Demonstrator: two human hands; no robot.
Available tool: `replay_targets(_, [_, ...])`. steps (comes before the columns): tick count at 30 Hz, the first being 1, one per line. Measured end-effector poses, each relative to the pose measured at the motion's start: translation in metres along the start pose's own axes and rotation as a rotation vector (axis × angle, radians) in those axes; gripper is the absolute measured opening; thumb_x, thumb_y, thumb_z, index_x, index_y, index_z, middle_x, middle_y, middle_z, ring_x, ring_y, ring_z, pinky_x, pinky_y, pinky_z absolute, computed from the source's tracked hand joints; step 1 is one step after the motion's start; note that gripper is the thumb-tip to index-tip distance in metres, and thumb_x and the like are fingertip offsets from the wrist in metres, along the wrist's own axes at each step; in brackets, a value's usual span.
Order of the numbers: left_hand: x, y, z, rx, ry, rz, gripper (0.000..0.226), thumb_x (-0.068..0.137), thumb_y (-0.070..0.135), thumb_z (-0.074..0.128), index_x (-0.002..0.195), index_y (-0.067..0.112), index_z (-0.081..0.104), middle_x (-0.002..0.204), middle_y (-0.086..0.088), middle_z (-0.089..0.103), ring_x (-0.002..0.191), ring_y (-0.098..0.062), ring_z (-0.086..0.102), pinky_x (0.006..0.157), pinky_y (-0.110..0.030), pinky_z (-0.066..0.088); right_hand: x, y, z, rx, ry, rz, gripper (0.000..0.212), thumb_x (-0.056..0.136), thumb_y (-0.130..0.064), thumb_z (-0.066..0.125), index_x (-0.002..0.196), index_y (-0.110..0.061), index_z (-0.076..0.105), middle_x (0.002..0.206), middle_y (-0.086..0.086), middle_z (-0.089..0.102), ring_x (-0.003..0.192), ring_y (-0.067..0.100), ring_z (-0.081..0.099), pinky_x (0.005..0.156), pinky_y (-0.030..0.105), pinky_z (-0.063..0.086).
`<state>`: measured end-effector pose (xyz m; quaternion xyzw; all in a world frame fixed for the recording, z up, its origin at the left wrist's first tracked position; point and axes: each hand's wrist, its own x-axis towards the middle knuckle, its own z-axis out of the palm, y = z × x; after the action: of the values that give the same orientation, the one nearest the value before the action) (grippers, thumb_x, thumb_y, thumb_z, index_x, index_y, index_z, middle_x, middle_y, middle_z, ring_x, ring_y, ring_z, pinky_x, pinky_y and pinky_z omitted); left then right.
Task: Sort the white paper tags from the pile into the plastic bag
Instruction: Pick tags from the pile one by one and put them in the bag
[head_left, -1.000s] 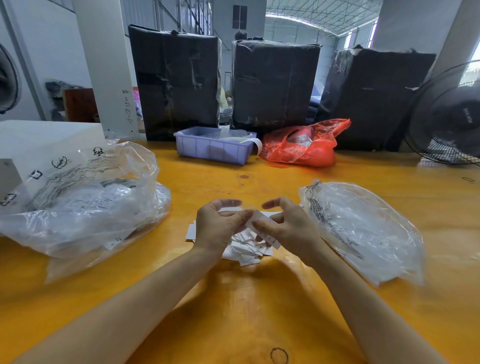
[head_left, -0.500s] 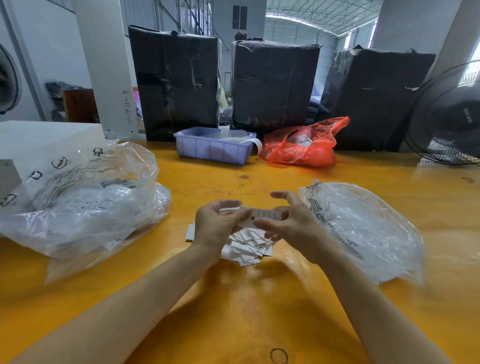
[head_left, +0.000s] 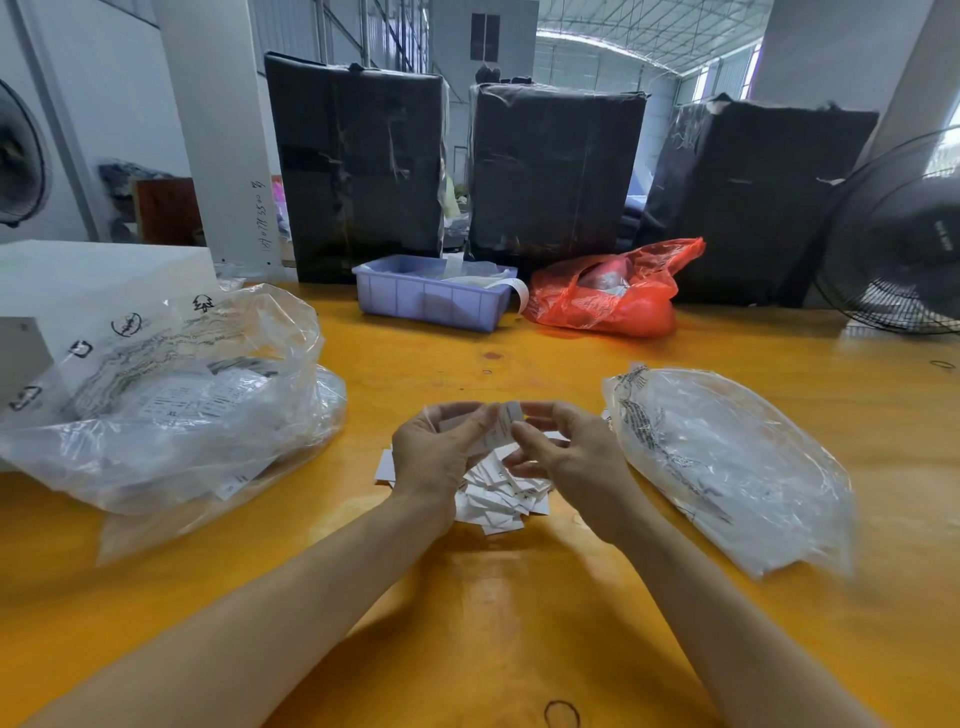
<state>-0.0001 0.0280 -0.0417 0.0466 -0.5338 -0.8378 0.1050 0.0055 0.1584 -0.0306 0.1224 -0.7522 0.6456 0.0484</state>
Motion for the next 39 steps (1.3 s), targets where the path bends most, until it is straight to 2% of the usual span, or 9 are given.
replay_targets(5, [-0.007,0.001,0.007,-0.090,-0.057,-0.061,0.030,0.054,0.018,0.079,0.079,0.006,0.067,0.067,-0.007,0.071,0.058,-0.016,0.068,0.047,-0.018,0.049,-0.007,0.002,0.012,-0.026,-0.148,-0.044,0.013,0.093,-0.021,0.057,0.097,-0.013,0.067,0.085,0.007,0.070,0.072,0.015,0.068,0.071,0.032,0.058])
replay_targets(10, [-0.007,0.002,0.008,-0.161,-0.204,-0.145,0.021,0.059,0.009,0.074,0.077,0.002,0.068,0.069,-0.012,0.071,0.062,-0.021,0.069,0.054,-0.028,0.056,-0.002,0.003,0.003,0.058,-0.014,-0.070,0.010,0.086,0.001,0.063,0.090,-0.006,0.069,0.080,0.014,0.067,0.071,0.019,0.064,0.067,0.031,0.056])
replay_targets(13, [0.001,0.007,0.003,0.122,-0.170,0.013,0.011,0.071,0.013,0.076,0.078,0.007,0.069,0.070,-0.005,0.069,0.066,-0.015,0.064,0.063,-0.026,0.055,0.003,0.000,-0.010,0.076,0.038,-0.014,0.020,0.080,0.006,0.067,0.097,-0.005,0.065,0.085,0.014,0.066,0.070,0.018,0.065,0.059,0.022,0.054])
replay_targets(17, [0.007,0.013,-0.006,0.445,-0.225,0.165,0.007,0.079,0.014,0.074,0.073,0.011,0.071,0.061,0.001,0.067,0.051,-0.003,0.056,0.051,-0.015,0.044,0.005,-0.002,-0.017,0.137,0.040,0.025,0.021,0.080,0.004,0.068,0.097,-0.008,0.063,0.084,0.014,0.065,0.064,0.016,0.067,0.056,0.021,0.053])
replay_targets(20, [0.010,0.012,-0.009,0.513,-0.223,0.178,0.010,0.079,0.013,0.074,0.071,0.010,0.069,0.060,0.001,0.066,0.047,0.001,0.053,0.048,-0.012,0.042,0.005,-0.002,-0.017,0.134,0.066,0.005,0.005,0.088,-0.006,0.062,0.088,-0.008,0.066,0.079,0.013,0.068,0.058,0.014,0.066,0.055,0.023,0.055])
replay_targets(25, [0.011,0.009,-0.010,0.472,-0.180,0.177,0.012,0.081,0.016,0.073,0.070,0.013,0.069,0.062,0.004,0.068,0.052,0.002,0.059,0.049,-0.010,0.043,0.003,-0.001,-0.015,0.064,0.057,0.021,0.020,0.092,-0.010,0.058,0.077,-0.012,0.070,0.066,0.006,0.071,0.054,0.014,0.066,0.053,0.022,0.056])
replay_targets(29, [0.010,0.007,-0.010,0.431,-0.154,0.158,0.011,0.081,0.016,0.073,0.073,0.010,0.069,0.066,0.002,0.069,0.054,0.002,0.060,0.049,-0.010,0.043,0.002,0.000,-0.010,0.019,-0.044,0.043,0.019,0.093,-0.011,0.056,0.080,-0.011,0.070,0.066,0.007,0.071,0.056,0.017,0.067,0.056,0.024,0.057])
replay_targets(33, [0.010,0.008,-0.007,0.367,-0.151,0.083,0.011,0.080,0.016,0.073,0.077,0.007,0.068,0.070,-0.002,0.070,0.057,-0.004,0.064,0.051,-0.015,0.048,0.004,0.002,-0.012,0.018,-0.020,0.021,0.013,0.090,-0.004,0.059,0.089,-0.008,0.071,0.064,0.006,0.069,0.055,0.015,0.064,0.056,0.022,0.055])
replay_targets(39, [0.012,0.021,-0.007,0.438,-0.293,-0.102,0.010,0.076,0.013,0.076,0.081,0.006,0.071,0.067,-0.002,0.071,0.059,-0.012,0.064,0.058,-0.024,0.051,0.005,-0.004,-0.014,0.058,0.022,0.020,0.013,0.088,-0.001,0.061,0.084,-0.009,0.070,0.070,0.015,0.066,0.056,0.018,0.063,0.059,0.023,0.057])
